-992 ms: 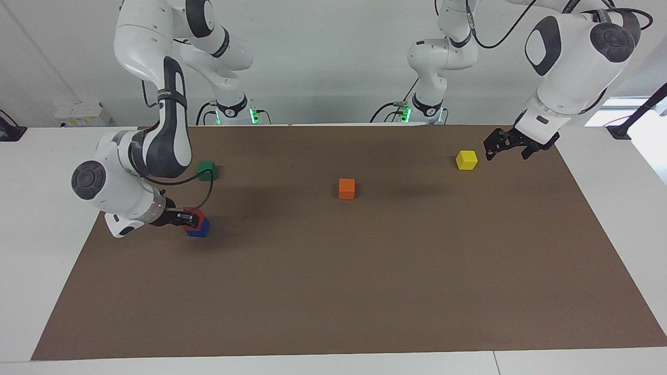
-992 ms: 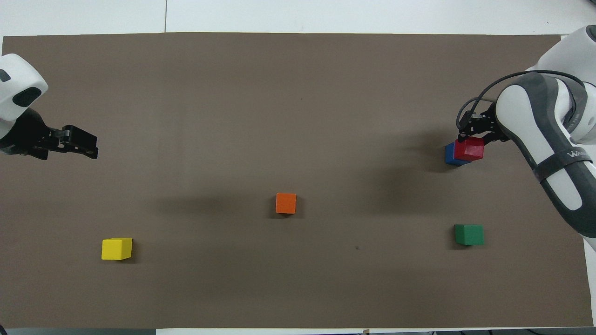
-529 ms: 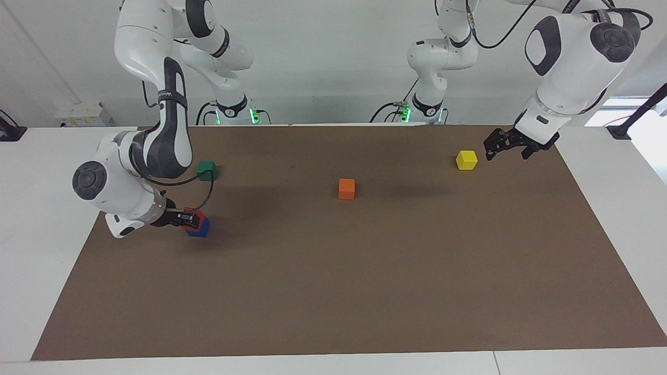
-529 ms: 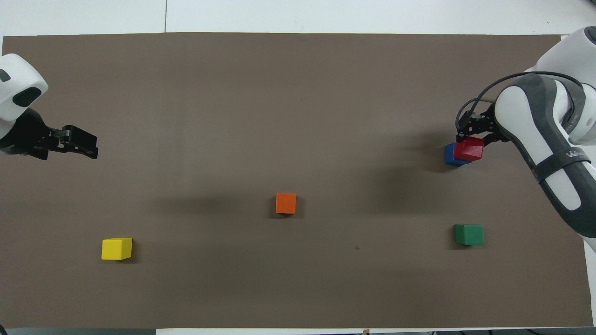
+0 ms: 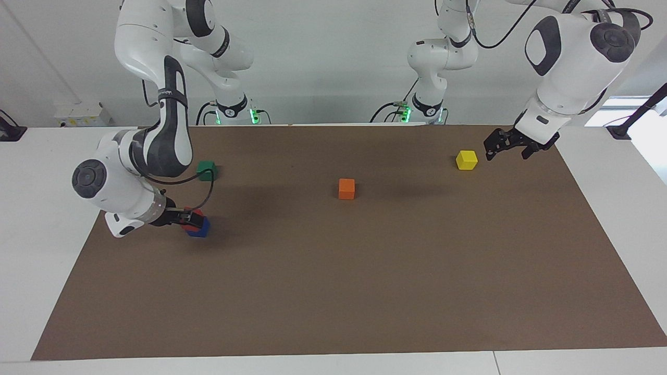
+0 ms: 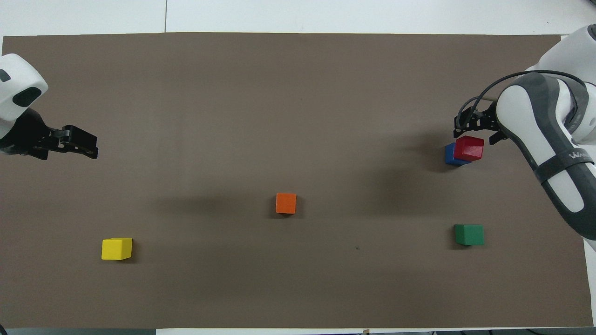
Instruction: Transfer red block to right arm and stack on blue block
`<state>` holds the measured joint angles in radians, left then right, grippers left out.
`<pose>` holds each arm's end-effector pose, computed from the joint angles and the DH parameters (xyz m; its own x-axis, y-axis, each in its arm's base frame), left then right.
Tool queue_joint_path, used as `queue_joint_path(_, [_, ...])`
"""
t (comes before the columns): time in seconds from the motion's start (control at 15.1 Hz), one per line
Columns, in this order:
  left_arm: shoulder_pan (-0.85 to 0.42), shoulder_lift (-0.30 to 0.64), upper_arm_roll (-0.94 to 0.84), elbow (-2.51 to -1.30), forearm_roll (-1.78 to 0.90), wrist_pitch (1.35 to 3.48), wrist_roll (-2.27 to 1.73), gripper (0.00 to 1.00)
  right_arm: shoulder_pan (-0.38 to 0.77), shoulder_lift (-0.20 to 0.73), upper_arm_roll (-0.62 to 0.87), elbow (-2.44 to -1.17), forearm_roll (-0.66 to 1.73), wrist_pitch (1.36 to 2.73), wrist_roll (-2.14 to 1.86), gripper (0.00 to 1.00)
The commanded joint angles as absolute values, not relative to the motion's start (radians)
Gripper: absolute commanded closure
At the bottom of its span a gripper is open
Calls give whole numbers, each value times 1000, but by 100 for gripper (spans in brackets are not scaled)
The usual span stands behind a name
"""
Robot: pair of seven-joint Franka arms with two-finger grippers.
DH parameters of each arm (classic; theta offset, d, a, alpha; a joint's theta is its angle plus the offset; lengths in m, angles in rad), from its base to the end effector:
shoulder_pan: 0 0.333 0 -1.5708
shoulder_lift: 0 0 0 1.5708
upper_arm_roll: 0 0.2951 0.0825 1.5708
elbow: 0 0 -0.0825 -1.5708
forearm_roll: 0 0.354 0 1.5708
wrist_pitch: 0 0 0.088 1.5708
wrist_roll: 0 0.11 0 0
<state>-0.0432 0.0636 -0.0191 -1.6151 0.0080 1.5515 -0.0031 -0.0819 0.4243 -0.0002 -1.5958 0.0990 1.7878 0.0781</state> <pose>0.5343 -0.0322 0.5459 0.9902 -0.0586 -0.1268 -0.0600 -0.9982 -0.0071 0.6105 -0.0414 0.3616 0.9550 -0.1778 -0.2374 -0.1995 -0.9773 -0.0706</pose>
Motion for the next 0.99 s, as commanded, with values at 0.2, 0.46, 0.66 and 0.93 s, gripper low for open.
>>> queue_joint_path(0.2, [-26, 58, -25, -1608, 2, 1540, 6, 0, -83, 240, 17, -1609, 81, 1793, 75, 0])
queue_joint_path(0.46, [-11, 32, -25, -1618, 2, 1546, 3, 0, -83, 115, 17, -1609, 78, 1781, 31, 0])
queue_joint_path(0.66, [-8, 26, -29, -1609, 5, 1548, 6, 0, -83, 25, 15, -1615, 75, 1738, 23, 0])
queue_joint_path(0.93, [0, -11, -29, -1626, 3, 1519, 5, 0, -86, -28, 14, -1612, 43, 1643, 17, 0])
